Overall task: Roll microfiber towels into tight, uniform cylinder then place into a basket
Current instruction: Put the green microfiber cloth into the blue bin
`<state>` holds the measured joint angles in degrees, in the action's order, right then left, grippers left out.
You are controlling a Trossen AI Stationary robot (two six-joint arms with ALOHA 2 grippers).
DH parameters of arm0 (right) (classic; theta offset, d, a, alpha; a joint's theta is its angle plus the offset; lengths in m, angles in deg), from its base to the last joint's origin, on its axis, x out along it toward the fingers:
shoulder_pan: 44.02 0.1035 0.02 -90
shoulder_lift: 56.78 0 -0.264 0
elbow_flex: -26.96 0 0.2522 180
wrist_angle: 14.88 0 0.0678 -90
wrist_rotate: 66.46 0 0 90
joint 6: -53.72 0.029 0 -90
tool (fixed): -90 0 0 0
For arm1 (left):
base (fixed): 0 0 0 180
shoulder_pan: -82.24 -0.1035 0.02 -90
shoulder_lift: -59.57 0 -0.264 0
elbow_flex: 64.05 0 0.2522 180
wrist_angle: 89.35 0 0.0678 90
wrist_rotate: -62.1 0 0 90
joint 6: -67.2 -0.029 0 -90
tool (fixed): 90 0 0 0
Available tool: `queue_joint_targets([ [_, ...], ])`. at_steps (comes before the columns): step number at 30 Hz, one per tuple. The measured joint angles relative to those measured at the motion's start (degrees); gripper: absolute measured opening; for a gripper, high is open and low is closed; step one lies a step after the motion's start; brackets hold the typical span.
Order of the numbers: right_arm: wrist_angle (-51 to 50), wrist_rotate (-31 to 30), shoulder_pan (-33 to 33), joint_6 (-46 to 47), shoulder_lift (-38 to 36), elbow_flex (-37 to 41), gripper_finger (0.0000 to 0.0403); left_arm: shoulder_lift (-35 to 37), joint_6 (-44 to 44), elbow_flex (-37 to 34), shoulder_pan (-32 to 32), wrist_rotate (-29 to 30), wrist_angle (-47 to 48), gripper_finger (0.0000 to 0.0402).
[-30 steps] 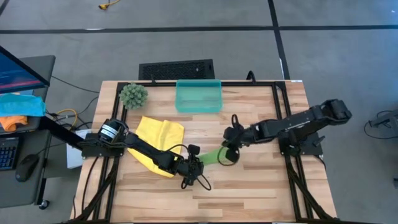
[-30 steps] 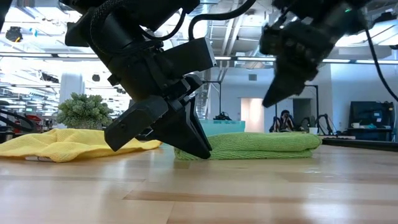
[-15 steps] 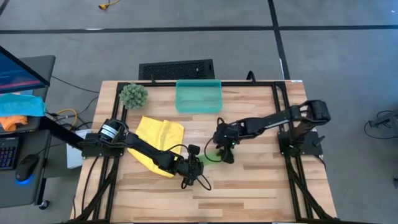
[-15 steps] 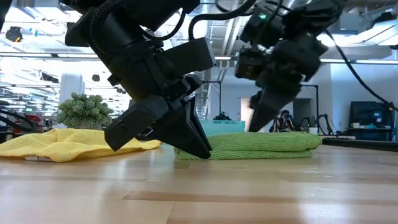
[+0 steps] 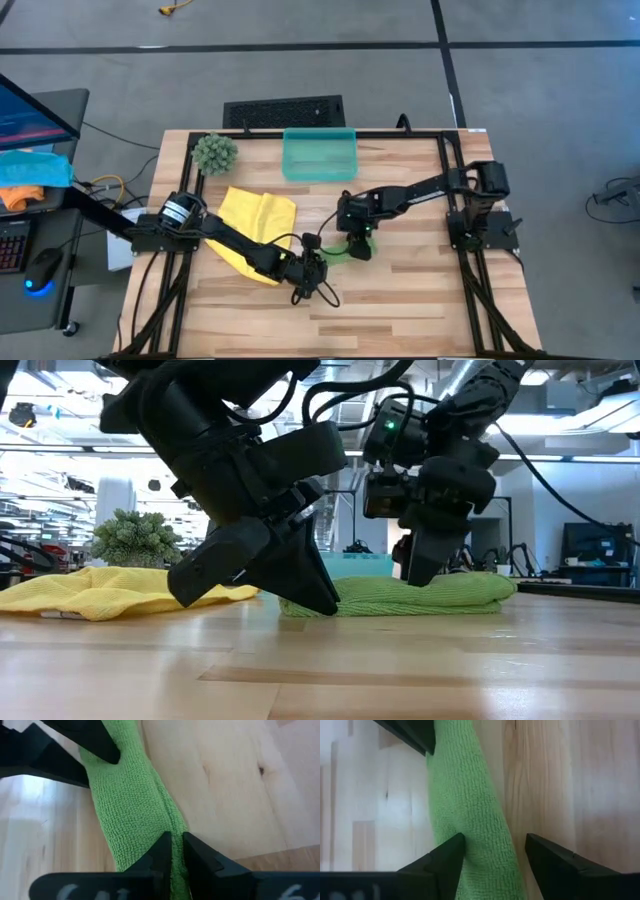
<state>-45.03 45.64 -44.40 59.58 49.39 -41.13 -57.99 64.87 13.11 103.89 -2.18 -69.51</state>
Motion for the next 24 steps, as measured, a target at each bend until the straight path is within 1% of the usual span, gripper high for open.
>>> queue_joint_targets([
  [3,0.0,0.7,-0.3,-0.1,0.3,0.0,0.0224,0.0,0.0,0.0,0.1,0.8,0.1,0.0032],
  [5,0.0,0.7,-0.3,0.0,0.4,0.0,0.0203,0.0,-0.1,0.0,0.0,1.4,0.4,0.0032],
  [8,-0.2,1.5,-0.3,0.1,0.2,0.0,0.0158,-0.1,0.0,0.0,0.0,1.8,0.4,0.0032],
  [13,-0.6,5.2,0.6,0.2,0.4,-0.1,0.0077,0.5,1.9,-0.1,-0.1,2.3,0.8,0.0032],
  [17,-0.7,5.5,1.5,0.3,0.4,-0.1,0.0031,2.3,2.6,-0.3,-0.2,2.3,1.5,0.0032],
  [19,-0.6,5.2,1.9,0.3,0.4,-0.1,0.0020,3.4,2.6,-0.4,-0.2,1.8,2.1,0.0032],
  [24,-0.4,2.3,3.0,1.6,0.3,-0.1,0.0020,6.7,2.8,-0.6,-0.2,0.7,6.3,0.0032],
])
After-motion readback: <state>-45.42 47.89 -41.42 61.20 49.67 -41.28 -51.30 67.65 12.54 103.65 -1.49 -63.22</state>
